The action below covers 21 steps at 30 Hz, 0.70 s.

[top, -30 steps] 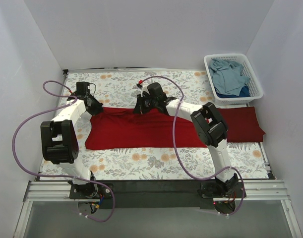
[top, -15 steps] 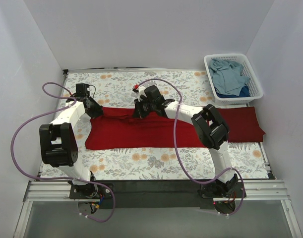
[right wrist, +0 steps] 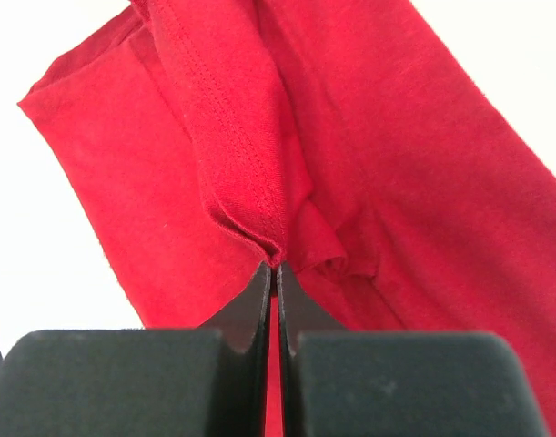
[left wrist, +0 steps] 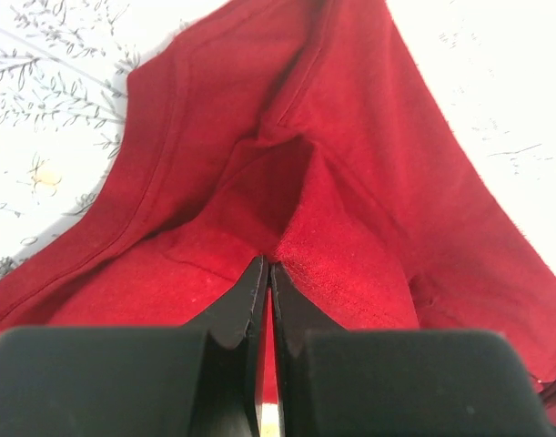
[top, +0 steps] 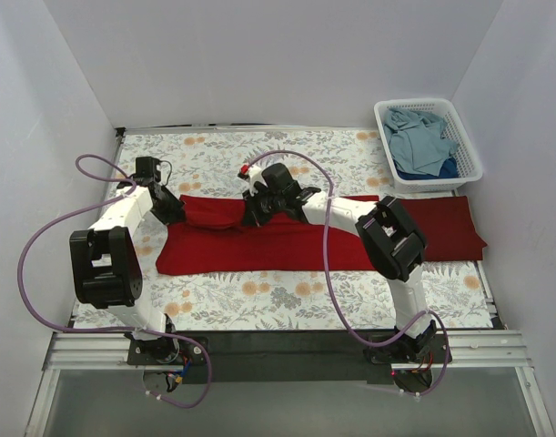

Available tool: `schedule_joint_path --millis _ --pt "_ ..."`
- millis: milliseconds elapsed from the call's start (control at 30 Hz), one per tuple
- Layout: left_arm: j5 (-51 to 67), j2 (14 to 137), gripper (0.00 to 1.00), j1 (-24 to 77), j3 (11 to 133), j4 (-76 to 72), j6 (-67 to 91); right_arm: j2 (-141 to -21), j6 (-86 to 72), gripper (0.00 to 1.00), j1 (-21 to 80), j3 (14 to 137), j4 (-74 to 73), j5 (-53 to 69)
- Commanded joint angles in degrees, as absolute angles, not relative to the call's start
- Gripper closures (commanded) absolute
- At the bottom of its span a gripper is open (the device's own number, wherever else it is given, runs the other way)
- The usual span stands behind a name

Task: Fold and stack the t-shirts
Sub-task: Fold the tshirt

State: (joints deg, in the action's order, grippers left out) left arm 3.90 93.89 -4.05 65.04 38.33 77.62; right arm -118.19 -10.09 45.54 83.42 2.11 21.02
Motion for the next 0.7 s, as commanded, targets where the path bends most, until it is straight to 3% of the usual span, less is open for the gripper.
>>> schedule_joint_path --millis 0,500,600,667 --pt "4.0 91.1 1.0 -4.5 64.9 41.2 76.2 -116.8 -8.1 0.96 46.5 82.2 1.7 23.0" --pt "2.1 93.3 1.0 -4.7 64.9 46.2 73.6 -118.2 -6.1 0.93 47.8 82.0 -1.7 25.3" --pt "1.3 93.4 0.98 -4.7 64.3 46.6 73.3 -118.0 -5.5 0.89 48.0 82.0 -2.3 26.4" --pt "0.8 93.4 0.93 -4.7 64.6 47.0 73.1 -117.8 -4.8 0.81 48.1 81.9 -3.2 27.1"
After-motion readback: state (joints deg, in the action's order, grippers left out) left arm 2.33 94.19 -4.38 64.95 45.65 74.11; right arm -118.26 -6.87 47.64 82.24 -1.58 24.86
